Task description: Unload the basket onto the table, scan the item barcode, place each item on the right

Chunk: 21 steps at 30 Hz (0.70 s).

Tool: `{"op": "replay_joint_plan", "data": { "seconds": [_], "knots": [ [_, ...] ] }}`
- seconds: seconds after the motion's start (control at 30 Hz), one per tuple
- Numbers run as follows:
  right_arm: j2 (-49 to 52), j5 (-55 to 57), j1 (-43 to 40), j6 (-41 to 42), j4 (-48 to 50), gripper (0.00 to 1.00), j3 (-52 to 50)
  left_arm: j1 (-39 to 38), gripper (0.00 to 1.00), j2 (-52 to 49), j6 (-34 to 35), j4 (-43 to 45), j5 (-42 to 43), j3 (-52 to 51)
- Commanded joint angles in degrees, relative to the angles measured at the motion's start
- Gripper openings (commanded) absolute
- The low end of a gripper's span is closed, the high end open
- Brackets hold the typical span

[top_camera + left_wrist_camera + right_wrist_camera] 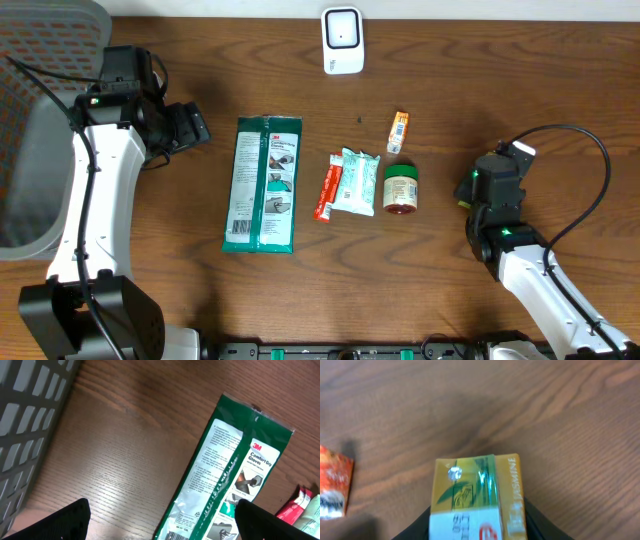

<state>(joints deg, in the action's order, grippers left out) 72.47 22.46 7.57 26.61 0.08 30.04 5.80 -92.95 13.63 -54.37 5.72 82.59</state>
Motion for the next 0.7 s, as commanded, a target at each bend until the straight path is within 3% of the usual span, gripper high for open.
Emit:
{"op": "replay_joint_plan", "data": {
  "seconds": [0.0, 0.17, 0.47, 0.67],
  "knots": [
    [-0.04, -0.94, 0.42, 2.12, -2.16, 0.38, 0.15, 0.24, 0.92, -0.28, -0.33, -0.17, 0.09, 0.15],
    [-0.22, -3.13, 0.42, 2.10, -4.44, 0.47, 0.15, 0.24, 0.92, -0.28, -0.33, -0.20, 0.09, 0.15],
    [-3.21, -8.57, 0.39, 2.12, -6.60, 0.78, 0.26, 0.24, 0.93, -0.28, -0.33, -0.17, 0.09, 0.15],
    [-9.84, -8.11, 0.39, 2.32, -14.16, 0.86, 1.97, 0.24, 0.92, -0.28, -0.33, -0.20, 0.09, 0.15]
  ]
}}
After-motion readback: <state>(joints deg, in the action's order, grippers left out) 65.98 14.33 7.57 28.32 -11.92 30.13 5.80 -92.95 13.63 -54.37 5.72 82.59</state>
